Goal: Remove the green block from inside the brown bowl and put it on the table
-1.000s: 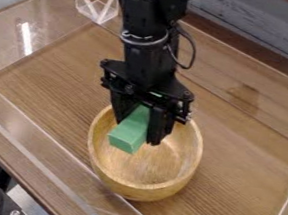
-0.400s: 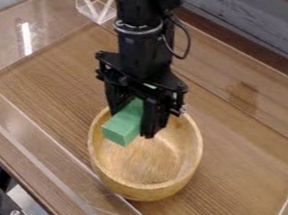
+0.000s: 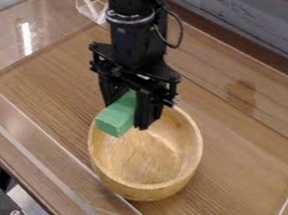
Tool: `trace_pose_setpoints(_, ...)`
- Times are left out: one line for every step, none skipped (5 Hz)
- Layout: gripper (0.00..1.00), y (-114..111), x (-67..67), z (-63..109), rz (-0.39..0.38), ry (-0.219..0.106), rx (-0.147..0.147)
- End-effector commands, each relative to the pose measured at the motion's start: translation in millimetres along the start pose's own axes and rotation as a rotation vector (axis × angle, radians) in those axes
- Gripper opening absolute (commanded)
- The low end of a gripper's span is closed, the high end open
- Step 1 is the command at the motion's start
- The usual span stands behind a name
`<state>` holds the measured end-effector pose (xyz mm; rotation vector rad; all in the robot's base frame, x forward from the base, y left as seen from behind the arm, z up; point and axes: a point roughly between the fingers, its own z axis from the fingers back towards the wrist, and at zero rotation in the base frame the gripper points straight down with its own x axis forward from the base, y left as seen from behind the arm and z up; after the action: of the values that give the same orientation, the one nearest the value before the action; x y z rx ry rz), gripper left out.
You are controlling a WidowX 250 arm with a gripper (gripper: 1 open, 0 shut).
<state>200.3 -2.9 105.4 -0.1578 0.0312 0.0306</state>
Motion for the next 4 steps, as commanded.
trace_pose_setpoints(0.0, 4, 8.8, 18.6, -0.02, -0.072, 0.006)
trace_pose_setpoints(0.0, 8, 8.7, 19.9, -0.027, -0.073, 0.009)
trace_pose_setpoints(0.0, 13, 8.1, 21.3, -0.032, -0.075, 0.012)
trace_pose_setpoints(0.0, 18, 7.6, 22.4, -0.039, -0.077, 0.016)
